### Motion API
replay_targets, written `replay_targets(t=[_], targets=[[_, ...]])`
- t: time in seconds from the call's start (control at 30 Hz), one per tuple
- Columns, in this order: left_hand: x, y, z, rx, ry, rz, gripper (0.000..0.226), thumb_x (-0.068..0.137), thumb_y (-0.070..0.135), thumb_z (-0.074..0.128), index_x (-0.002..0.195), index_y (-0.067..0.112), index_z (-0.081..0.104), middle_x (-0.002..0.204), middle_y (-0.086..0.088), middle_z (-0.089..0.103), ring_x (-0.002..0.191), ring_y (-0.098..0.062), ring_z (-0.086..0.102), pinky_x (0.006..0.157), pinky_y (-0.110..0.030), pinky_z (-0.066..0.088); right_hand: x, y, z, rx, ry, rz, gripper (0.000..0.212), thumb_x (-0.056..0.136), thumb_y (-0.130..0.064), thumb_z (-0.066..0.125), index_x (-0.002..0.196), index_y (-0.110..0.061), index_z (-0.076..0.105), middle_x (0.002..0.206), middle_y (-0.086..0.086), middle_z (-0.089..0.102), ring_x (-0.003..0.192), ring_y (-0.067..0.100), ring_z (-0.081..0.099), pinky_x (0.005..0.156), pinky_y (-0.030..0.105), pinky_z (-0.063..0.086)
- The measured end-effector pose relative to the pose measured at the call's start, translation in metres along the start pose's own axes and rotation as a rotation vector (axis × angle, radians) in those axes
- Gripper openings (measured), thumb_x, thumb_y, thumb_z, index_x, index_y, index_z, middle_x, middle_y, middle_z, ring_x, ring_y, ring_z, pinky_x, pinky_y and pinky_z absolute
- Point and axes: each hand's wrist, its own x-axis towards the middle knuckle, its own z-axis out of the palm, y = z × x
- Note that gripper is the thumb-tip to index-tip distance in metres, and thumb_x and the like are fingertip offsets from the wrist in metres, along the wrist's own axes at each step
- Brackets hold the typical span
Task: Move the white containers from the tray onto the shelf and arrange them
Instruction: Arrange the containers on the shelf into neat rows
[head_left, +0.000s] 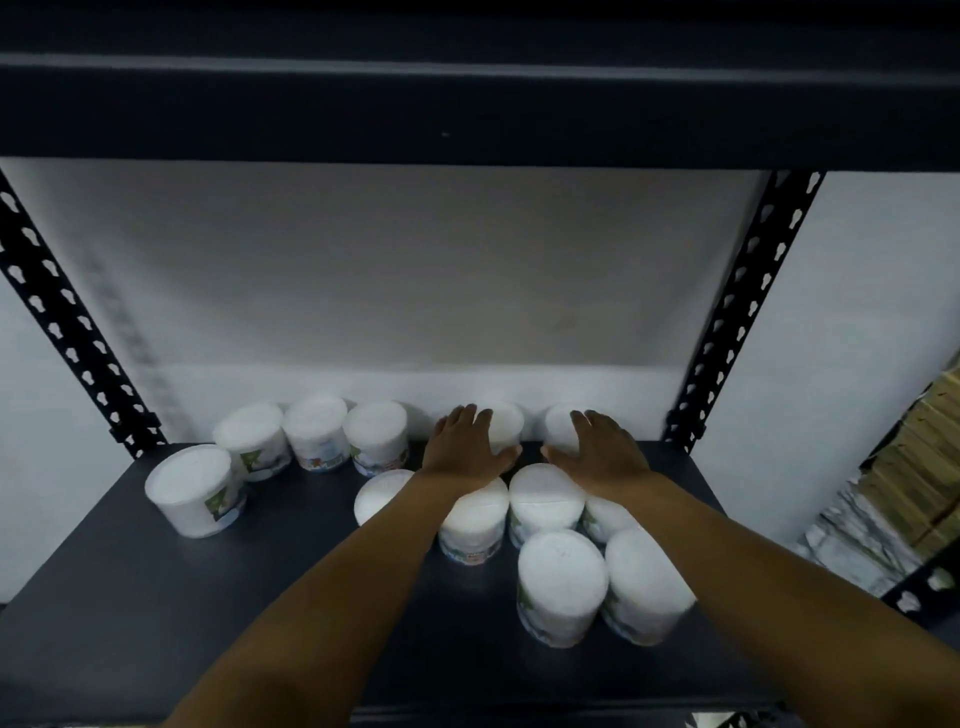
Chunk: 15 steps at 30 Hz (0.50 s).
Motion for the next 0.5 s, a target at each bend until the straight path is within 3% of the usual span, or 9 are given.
replay_targets(t=[0.13,0.5], targets=[[0.016,0.004,0.006,0.027,0.017,0.006,0.075,0.084,0.060,0.052,0.139,0.011,0.037,0.142,-0.012,0.040,0.132,-0.028,0.035,0.108,-0.040,0.029,0.014,0.009,0.000,0.022,-0.008,-0.016,0.079,0.079,-0.070,0.049,0.134,-0.014,0.038,0.133,0.008,0.045,0.124,0.028,0.041,0.099,0.041,0.038],[0.042,-0.001,0.019,-0.001,-0.129,-0.085,0.087,0.079,0.058,0.061,0.145,0.016,0.024,0.147,-0.015,0.027,0.131,-0.035,0.032,0.104,-0.047,0.034,0.041,0.017,0.013,0.099,-0.109,0.085,0.091,0.074,-0.064,0.064,0.143,-0.019,0.028,0.144,0.019,0.030,0.131,0.038,0.032,0.104,0.045,0.035]])
